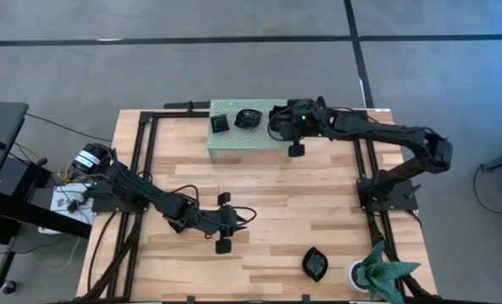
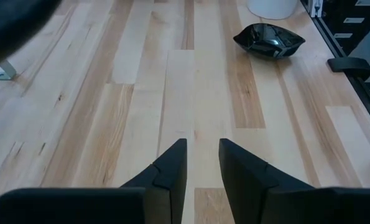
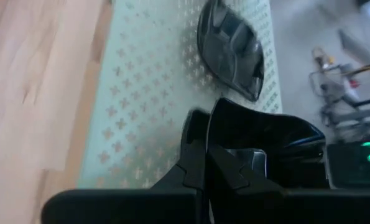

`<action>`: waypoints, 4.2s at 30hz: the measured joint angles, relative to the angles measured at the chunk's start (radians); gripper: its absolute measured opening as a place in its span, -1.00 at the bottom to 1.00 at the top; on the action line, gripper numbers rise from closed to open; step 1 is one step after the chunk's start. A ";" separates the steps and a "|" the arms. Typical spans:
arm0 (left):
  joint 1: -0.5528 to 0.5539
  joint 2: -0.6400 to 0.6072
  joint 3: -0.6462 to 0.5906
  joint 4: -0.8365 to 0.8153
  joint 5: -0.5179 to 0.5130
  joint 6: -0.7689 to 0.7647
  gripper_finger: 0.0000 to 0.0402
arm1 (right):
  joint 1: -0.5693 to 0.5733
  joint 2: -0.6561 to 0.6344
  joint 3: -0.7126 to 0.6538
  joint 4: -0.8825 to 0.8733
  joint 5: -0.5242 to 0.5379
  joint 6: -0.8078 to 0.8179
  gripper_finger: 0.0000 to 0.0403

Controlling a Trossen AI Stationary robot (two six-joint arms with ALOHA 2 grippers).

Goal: Pick & Place Mini shaped plates
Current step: Stack the black distorted square plate on top of the black distorted square plate on the shelf, then stack the black leaf shape plate on top of the black leaf shape plate on the shelf

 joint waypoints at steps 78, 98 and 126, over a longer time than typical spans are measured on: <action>-0.104 -0.029 0.098 -1.055 0.167 -1.380 -0.53 | 0.774 -0.051 -0.449 0.650 -0.094 0.856 -0.57; -0.068 -0.029 0.027 -1.011 0.087 -1.448 -0.53 | 0.784 -0.050 -0.449 0.646 -0.096 0.727 -0.57; -0.075 -0.019 -0.042 -1.000 0.141 -1.508 -0.53 | 0.793 -0.050 -0.447 0.654 -0.096 0.728 -0.57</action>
